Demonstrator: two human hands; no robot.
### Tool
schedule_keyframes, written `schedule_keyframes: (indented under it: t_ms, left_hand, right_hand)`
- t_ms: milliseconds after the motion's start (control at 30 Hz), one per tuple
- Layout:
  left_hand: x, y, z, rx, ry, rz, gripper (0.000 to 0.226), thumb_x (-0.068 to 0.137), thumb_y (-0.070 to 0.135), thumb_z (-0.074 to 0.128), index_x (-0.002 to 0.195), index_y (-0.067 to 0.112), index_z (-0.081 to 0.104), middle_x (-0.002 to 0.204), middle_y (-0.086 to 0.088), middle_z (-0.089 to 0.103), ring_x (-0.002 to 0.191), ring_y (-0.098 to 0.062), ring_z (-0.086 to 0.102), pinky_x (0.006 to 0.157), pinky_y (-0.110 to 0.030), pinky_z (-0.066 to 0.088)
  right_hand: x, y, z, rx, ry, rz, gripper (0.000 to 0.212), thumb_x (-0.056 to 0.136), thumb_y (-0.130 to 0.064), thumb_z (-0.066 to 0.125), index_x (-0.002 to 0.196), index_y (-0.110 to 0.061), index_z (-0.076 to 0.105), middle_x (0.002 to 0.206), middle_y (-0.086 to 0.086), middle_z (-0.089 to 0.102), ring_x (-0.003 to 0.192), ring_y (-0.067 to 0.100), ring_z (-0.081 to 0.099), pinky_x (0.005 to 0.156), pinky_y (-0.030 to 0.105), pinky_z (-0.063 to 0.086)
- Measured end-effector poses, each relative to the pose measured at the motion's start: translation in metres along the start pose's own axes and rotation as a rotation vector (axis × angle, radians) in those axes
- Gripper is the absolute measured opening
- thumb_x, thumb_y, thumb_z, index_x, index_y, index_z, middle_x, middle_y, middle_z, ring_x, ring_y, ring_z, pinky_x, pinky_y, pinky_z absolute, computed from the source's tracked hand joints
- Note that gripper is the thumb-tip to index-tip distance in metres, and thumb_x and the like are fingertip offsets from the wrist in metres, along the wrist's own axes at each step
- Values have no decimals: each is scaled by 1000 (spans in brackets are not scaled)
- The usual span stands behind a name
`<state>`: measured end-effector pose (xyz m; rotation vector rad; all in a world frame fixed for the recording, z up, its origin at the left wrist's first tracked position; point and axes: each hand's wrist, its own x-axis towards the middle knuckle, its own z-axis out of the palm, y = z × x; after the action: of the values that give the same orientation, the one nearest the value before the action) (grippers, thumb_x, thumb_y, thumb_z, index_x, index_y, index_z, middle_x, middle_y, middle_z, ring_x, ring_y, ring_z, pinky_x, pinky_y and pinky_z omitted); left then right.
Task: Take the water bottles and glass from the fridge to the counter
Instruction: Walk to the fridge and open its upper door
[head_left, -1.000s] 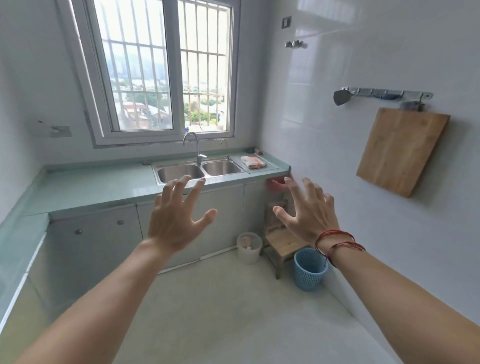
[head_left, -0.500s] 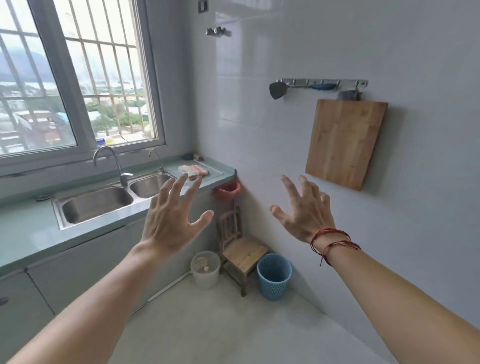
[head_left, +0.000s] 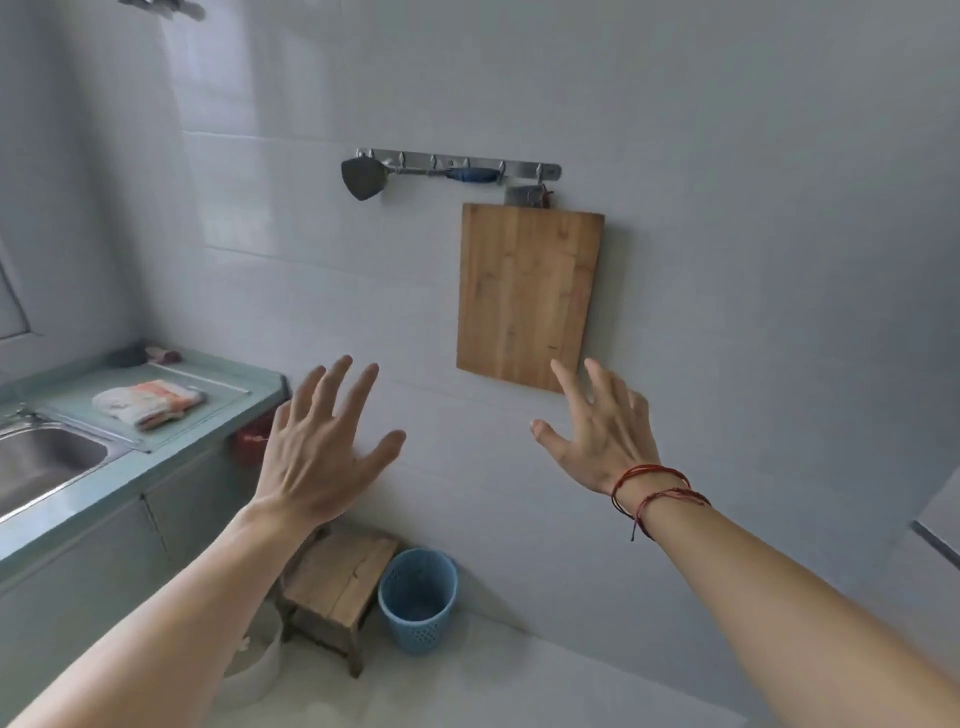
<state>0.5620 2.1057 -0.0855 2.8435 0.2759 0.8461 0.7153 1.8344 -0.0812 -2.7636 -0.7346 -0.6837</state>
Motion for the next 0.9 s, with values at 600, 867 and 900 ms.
schedule_keyframes:
  t_ms: [600, 867, 900]
  left_hand:
    - [194, 88, 133, -484, -138, 568, 84, 81, 69, 35, 149, 20, 44, 156, -12, 39, 142, -37, 32, 102, -58, 38]
    - [202, 236, 177, -658, -202, 841, 83, 83, 69, 33, 150, 20, 43, 156, -13, 38, 143, -39, 32, 103, -59, 40]
    - [202, 253, 179, -674, -209, 865, 84, 83, 69, 33, 150, 20, 43, 157, -13, 38, 143, -39, 31, 104, -59, 39]
  right_hand:
    - [-10, 91, -39, -442, 108, 689, 76, 88, -64, 48, 153, -30, 27, 151, 15, 34, 136, 32, 34, 109, 51, 30]
    - [-87, 159, -86, -619, 128, 956, 77, 87, -67, 41, 153, -33, 23, 155, 13, 30, 136, 32, 35, 108, 51, 31]
    - [-94, 169, -91, -629, 138, 981, 78, 86, -68, 41, 154, -32, 22, 155, 14, 30, 137, 32, 34, 109, 51, 31]
